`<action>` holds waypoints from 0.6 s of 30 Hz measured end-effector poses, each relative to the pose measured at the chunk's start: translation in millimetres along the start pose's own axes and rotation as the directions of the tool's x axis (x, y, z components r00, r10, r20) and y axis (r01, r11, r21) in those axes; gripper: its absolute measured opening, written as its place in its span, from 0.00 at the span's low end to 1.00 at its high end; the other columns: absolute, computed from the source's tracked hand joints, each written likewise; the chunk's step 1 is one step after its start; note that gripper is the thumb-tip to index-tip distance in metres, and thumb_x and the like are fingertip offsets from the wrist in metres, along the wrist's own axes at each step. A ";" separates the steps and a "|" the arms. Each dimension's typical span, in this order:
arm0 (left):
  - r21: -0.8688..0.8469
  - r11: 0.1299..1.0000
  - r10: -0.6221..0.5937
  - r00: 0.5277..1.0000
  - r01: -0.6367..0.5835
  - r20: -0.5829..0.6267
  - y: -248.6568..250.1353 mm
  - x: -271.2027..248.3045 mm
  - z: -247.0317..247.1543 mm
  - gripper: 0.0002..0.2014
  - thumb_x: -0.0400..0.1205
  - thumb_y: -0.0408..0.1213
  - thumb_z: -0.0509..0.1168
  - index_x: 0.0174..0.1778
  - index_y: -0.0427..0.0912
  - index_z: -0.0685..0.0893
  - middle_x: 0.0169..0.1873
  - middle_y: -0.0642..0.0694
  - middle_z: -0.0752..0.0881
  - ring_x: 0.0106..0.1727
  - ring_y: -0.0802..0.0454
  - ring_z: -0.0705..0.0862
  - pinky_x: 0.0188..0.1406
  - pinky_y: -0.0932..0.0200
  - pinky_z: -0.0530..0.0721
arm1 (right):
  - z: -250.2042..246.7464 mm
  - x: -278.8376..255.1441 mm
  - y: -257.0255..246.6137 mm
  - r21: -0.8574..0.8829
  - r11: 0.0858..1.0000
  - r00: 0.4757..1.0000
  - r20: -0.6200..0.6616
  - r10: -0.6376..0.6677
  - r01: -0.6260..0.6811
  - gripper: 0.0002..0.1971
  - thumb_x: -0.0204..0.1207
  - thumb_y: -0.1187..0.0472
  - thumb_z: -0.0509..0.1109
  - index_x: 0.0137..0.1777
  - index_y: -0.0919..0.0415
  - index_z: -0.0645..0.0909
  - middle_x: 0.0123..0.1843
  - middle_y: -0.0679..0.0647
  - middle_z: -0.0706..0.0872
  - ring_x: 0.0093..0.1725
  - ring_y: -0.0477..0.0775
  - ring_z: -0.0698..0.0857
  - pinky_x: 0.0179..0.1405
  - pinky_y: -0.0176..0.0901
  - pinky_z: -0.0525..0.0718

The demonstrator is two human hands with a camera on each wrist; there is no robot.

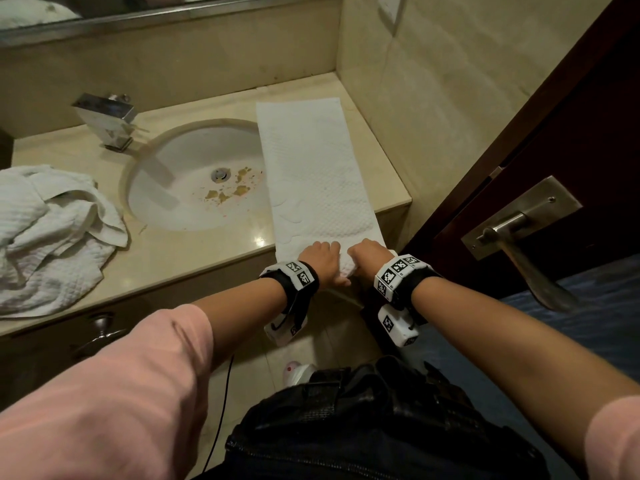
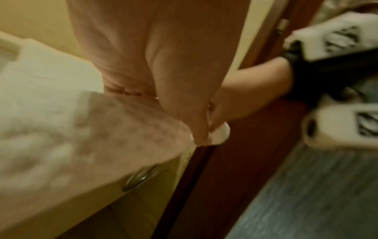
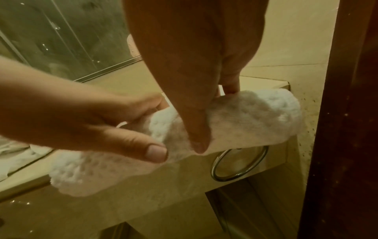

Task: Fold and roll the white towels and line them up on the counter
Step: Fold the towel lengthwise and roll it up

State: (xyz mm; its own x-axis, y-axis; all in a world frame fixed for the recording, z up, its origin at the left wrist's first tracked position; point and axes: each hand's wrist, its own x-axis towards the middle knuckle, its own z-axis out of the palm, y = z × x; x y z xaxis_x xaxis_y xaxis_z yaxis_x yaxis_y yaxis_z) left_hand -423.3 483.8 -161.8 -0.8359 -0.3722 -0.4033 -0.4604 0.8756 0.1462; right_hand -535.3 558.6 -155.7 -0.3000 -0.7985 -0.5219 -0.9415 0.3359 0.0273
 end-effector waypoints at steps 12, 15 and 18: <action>0.017 0.988 -0.152 0.988 0.151 0.015 6.0 10.0 6.7 0.20 0.81 0.37 0.65 0.66 0.36 0.68 0.61 0.37 0.80 0.62 0.38 0.78 0.59 0.50 0.73 | 3.2 19.6 3.2 0.068 0.996 0.996 -0.069 -0.047 0.052 0.18 0.73 0.53 0.74 0.58 0.61 0.78 0.57 0.59 0.84 0.57 0.60 0.84 0.54 0.50 0.82; 0.005 0.992 -0.126 0.987 0.126 0.098 -1.1 17.3 4.1 0.21 0.80 0.39 0.66 0.66 0.37 0.69 0.60 0.37 0.81 0.61 0.37 0.81 0.56 0.48 0.76 | 14.2 8.7 4.6 0.075 0.993 0.982 -0.174 -0.077 0.091 0.31 0.67 0.54 0.80 0.67 0.60 0.72 0.63 0.57 0.80 0.62 0.59 0.80 0.61 0.50 0.78; -0.024 0.994 -0.099 0.980 0.104 0.170 -6.4 22.9 0.0 0.22 0.78 0.41 0.70 0.63 0.38 0.70 0.58 0.39 0.82 0.57 0.38 0.83 0.50 0.48 0.78 | 22.8 7.3 1.0 0.018 0.998 0.984 -0.168 -0.063 0.067 0.33 0.66 0.54 0.81 0.68 0.62 0.70 0.64 0.58 0.77 0.62 0.59 0.78 0.63 0.48 0.75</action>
State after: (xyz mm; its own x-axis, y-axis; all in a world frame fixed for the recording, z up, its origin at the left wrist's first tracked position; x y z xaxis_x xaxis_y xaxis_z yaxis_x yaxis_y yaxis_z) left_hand -439.5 469.7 -172.0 -0.7234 -0.3990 -0.5634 -0.5521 0.8244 0.1250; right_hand -535.0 564.5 -178.9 -0.2616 -0.8905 -0.3722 -0.9565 0.2906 -0.0232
